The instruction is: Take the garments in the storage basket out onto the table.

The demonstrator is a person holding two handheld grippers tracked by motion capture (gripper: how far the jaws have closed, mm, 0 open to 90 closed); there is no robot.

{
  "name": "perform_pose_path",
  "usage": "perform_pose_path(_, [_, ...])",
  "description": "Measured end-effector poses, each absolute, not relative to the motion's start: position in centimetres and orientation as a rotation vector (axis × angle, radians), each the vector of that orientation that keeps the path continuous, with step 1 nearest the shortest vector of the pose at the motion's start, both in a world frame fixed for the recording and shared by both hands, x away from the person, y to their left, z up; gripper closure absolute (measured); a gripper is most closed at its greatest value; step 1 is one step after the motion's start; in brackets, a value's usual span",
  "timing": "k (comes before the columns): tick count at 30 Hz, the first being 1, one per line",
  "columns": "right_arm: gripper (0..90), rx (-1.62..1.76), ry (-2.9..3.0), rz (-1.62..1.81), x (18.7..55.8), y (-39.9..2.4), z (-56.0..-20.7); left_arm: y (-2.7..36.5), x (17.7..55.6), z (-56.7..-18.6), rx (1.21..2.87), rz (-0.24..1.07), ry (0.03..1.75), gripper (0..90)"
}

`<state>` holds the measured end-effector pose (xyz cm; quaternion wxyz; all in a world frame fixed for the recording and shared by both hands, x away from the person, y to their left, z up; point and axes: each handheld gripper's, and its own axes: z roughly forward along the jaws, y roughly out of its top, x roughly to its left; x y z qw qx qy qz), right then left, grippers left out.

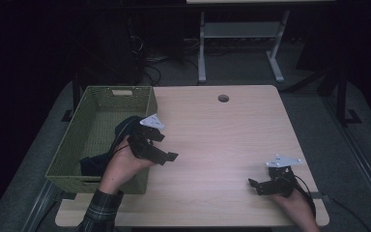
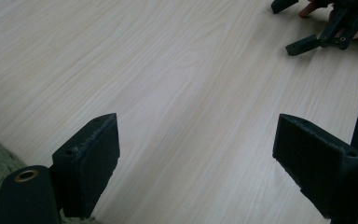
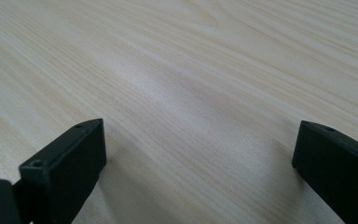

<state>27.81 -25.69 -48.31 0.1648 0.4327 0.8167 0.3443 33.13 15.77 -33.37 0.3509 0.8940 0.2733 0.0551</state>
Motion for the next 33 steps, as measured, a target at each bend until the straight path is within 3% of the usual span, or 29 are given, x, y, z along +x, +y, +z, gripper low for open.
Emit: perform_pose_path(33, [2.4,1.232,2.328,0.981,27.8,-25.7,-48.3,20.7,33.4,-32.1,2.267,0.25,0.836,14.6])
